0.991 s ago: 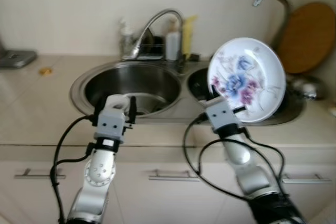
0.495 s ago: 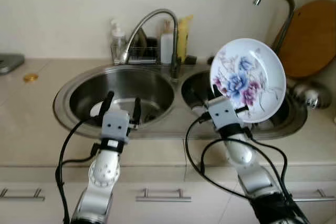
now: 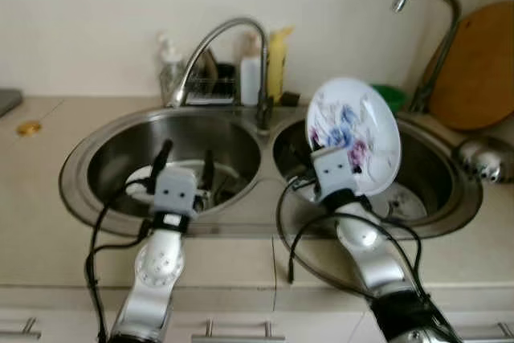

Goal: Kitchen organization

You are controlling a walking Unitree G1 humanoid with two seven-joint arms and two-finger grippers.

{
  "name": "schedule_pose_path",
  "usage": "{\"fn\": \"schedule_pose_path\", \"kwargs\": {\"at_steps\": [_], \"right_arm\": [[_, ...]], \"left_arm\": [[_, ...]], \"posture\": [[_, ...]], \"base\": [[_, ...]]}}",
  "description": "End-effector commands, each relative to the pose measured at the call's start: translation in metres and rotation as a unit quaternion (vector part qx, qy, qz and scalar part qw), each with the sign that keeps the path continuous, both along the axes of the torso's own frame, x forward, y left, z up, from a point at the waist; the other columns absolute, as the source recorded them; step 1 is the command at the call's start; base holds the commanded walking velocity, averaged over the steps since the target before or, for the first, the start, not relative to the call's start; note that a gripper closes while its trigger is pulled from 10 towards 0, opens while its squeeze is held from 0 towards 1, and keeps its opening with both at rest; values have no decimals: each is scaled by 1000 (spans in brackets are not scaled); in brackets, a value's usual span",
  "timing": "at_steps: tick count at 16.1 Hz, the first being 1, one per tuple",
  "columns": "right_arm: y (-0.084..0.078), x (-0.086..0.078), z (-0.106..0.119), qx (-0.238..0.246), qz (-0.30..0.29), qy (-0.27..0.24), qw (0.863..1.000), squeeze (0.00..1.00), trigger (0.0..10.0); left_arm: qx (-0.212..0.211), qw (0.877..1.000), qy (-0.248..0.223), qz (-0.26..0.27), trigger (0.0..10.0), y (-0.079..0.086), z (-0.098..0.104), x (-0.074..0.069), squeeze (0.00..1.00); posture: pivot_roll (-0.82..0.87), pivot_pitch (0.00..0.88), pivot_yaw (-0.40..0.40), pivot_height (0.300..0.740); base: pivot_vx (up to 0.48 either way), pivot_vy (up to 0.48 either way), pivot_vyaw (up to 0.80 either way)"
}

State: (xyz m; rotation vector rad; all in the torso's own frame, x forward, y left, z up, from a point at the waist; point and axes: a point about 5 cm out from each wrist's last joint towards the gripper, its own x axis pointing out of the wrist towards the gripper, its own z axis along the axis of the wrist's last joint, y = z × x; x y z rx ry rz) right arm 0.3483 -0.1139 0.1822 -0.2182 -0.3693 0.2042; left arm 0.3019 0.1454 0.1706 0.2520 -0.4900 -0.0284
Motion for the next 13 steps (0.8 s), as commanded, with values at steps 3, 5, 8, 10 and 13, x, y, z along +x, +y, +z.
{"fn": "schedule_pose_path", "kwargs": {"at_steps": [3,5,8,10,13], "right_arm": [[-4,12,17,72,4,10,997,0,0],[-14,20,15,149,-5,46,988,0,0],[-24,25,2,223,-25,96,970,0,0],[-27,25,-9,251,-41,129,959,0,0],[-36,26,-27,251,-82,185,946,0,10000]], "left_arm": [[5,1000,-3,12,10000,9,2,1,0],[6,1000,-1,12,10000,8,0,0,0],[7,1000,3,12,10000,8,-1,0,0],[7,1000,5,11,10000,7,-2,0,0],[8,1000,9,11,10000,7,-3,0,0]], "posture": [[18,0,-8,740],[18,0,-11,740],[19,0,-11,740],[19,0,-11,740],[18,0,-11,740]], "base": [[0,0,0],[0,0,0],[0,0,0],[0,0,0],[0,0,0]]}}
